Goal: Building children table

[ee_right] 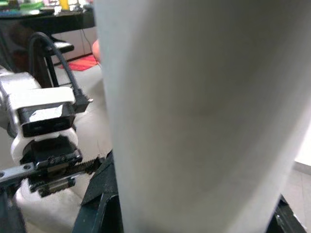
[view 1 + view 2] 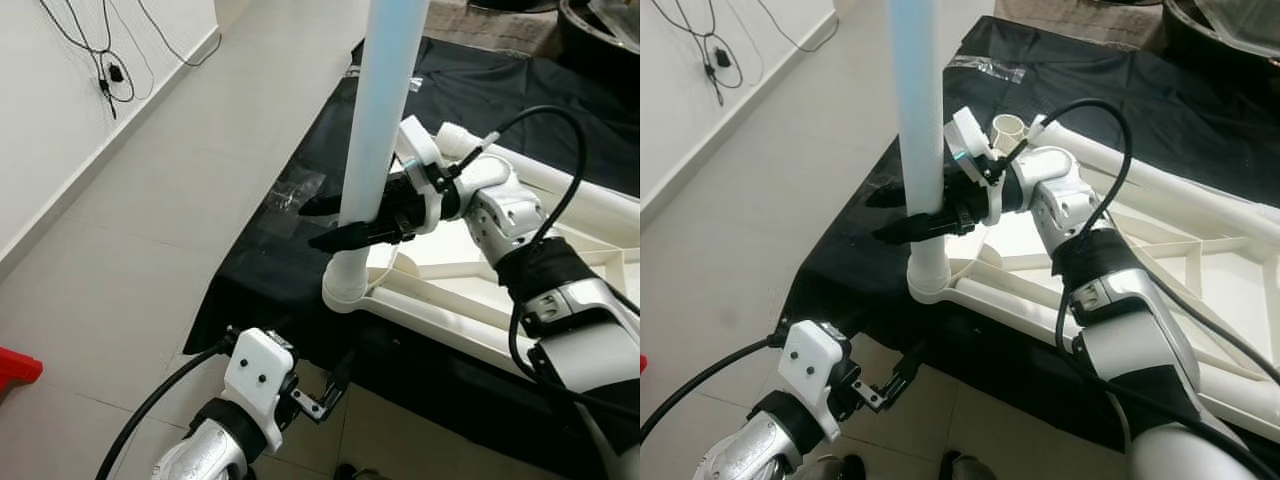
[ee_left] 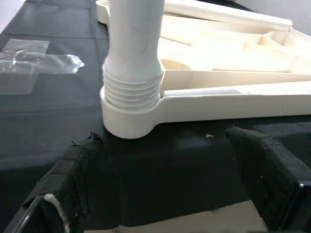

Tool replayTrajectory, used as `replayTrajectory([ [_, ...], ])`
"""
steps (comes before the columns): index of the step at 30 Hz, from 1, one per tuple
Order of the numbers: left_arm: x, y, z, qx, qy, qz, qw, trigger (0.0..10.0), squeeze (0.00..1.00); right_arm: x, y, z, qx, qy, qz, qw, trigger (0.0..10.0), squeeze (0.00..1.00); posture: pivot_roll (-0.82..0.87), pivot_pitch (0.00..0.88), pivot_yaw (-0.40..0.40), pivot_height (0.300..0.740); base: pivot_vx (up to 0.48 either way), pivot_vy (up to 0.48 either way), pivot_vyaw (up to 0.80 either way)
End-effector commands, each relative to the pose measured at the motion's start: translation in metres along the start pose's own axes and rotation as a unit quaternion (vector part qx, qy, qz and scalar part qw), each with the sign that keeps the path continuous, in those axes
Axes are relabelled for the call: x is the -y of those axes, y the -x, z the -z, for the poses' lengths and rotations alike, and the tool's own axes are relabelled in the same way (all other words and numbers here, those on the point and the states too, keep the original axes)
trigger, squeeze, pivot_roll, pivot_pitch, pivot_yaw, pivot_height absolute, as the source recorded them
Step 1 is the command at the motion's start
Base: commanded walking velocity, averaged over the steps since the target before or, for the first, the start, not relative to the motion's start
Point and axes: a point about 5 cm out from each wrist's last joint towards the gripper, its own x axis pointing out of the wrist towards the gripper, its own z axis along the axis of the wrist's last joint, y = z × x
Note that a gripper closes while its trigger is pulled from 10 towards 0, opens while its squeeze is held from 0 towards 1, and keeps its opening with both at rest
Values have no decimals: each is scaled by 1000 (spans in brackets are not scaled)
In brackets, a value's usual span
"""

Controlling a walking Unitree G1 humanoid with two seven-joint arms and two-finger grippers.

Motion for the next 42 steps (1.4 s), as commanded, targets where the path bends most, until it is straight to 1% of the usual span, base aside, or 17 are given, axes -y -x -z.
replayTrajectory([
  [1,1,4,1,-10,-3,1,1000,10000,0,-5,-14,32,-30,-55,-19,998,10000,0,122,299,-77,740,0,0,0],
  [2,1,5,1,-11,-4,1,1000,10000,0,0,-15,30,-16,-58,-8,998,10000,0,129,305,-79,740,0,0,0],
  [4,2,6,0,-12,-4,0,1000,10000,0,2,-15,30,-6,-60,0,998,10000,0,126,308,-78,740,0,0,0],
  [7,2,6,0,-13,-3,-1,1000,10000,0,5,-13,29,10,-60,11,998,10000,0,126,308,-78,740,0,0,0],
  [11,2,6,0,-13,-3,0,1000,10000,0,4,-11,29,16,-62,16,998,10000,0,125,311,-79,740,0,0,0],
  [14,2,5,0,-12,-2,0,1000,10000,0,1,2,34,35,-75,41,996,10000,0,120,303,-78,740,0,0,0],
  [16,2,5,0,-11,-2,1,1000,10000,0,-2,8,38,36,-77,49,995,10000,0,119,300,-81,740,0,0,0],
  [22,3,5,0,-11,-2,1,1000,10000,0,-4,11,41,25,-70,54,996,10000,0,119,294,-79,740,0,0,0],
  [26,2,5,0,-10,-5,2,1000,10000,0,-8,13,41,20,-42,77,996,10000,0,118,280,-72,740,0,0,0],
  [29,2,5,1,-10,-5,2,1000,10000,0,-9,14,42,16,-37,84,996,10000,0,117,275,-74,740,0,0,0],
  [31,1,4,1,-10,-7,2,1000,10000,0,-6,14,43,7,-34,131,991,10000,0,115,268,-70,740,0,0,0],
  [32,1,4,1,-10,-7,2,1000,10000,0,-6,14,43,7,-34,131,991,10000,0,115,268,-70,740,0,0,0],
  [34,0,4,1,-11,-8,2,1000,10000,0,-4,15,45,-2,-38,167,985,10000,0,115,267,-71,740,0,0,0],
  [37,0,4,1,-10,-8,2,1000,10000,0,-3,15,47,-7,-39,185,982,10000,0,115,265,-71,740,0,0,0],
  [39,-1,3,2,-11,-8,2,1000,10000,0,-1,18,50,-15,-58,237,970,10000,0,114,262,-70,740,0,0,0],
  [40,-1,3,2,-11,-8,2,1000,10000,0,-1,18,50,-15,-58,237,970,10000,0,114,262,-70,740,0,0,0],
  [42,-1,2,2,-11,-8,3,1000,10000,0,2,23,53,-19,-69,291,954,10000,0,110,259,-70,740,0,0,0],
])
